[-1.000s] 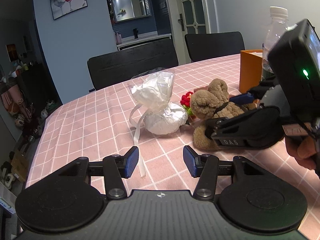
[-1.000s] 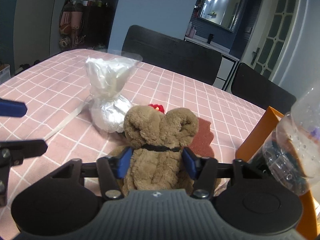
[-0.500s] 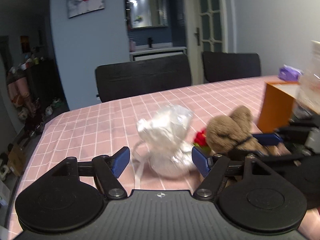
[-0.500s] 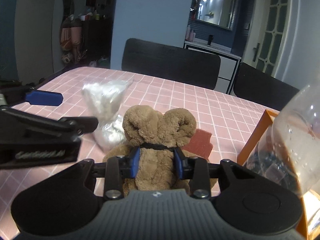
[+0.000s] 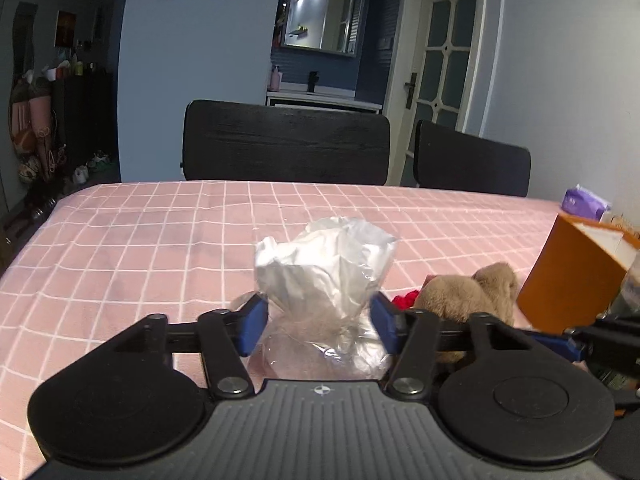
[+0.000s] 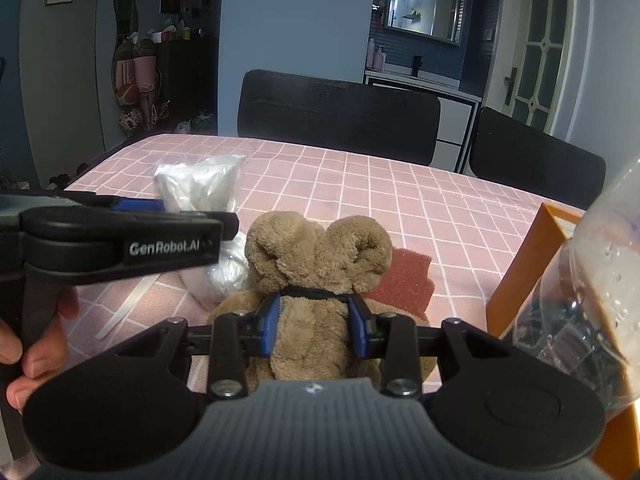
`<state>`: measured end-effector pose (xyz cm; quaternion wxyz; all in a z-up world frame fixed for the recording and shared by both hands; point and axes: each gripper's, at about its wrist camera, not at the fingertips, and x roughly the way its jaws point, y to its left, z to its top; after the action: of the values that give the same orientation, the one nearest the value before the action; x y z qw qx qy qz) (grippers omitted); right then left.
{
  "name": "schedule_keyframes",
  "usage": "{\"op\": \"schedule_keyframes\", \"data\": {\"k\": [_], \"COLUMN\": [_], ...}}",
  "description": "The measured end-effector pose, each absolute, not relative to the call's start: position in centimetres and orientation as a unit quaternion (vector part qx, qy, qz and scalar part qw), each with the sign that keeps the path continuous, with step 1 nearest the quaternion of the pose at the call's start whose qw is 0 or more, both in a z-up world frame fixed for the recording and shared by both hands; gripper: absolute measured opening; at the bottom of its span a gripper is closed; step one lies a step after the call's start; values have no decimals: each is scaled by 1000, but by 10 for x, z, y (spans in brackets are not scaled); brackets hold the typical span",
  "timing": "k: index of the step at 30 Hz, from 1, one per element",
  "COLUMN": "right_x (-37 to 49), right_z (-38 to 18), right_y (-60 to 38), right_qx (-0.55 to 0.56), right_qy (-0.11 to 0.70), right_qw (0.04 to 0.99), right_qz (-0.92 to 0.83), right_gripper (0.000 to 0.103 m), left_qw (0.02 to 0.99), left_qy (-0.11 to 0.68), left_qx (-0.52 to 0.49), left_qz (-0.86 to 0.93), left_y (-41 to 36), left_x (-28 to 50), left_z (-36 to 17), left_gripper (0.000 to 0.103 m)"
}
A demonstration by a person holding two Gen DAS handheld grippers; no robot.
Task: Organize soft objects
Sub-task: 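Grasp the brown teddy bear with the right tool while the left tool grasps the plastic bundle, then carry the teddy bear and plastic bundle over the box and open both tools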
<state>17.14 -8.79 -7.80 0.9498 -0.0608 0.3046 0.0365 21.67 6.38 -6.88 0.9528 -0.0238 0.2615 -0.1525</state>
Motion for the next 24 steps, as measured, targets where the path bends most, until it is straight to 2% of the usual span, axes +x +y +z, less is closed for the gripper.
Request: {"op": "schedule_keyframes", "data": {"k": [3, 6, 15, 24], "right_x": [169, 164, 130, 77], "right_z": [-77, -73, -46, -22], "right_y": [-87, -87, -82, -91], "right_qx": [-64, -64, -52, -35], "right_qy": [302, 295, 279, 277], "right_qw": [950, 952, 956, 952], "right_qz": [38, 40, 78, 129], "right_gripper": [36, 35, 35, 36], "left_qw": [955, 960, 971, 972], "left_qy": [255, 237, 205, 206], "left_qx": [-26, -24, 6, 7], "left_qz": [-148, -144, -124, -111], "left_y": [64, 67, 79, 86], "left_x": [211, 198, 137, 75], "left_z": [-66, -57, -13, 6], "left_gripper": [41, 38, 37, 37]}}
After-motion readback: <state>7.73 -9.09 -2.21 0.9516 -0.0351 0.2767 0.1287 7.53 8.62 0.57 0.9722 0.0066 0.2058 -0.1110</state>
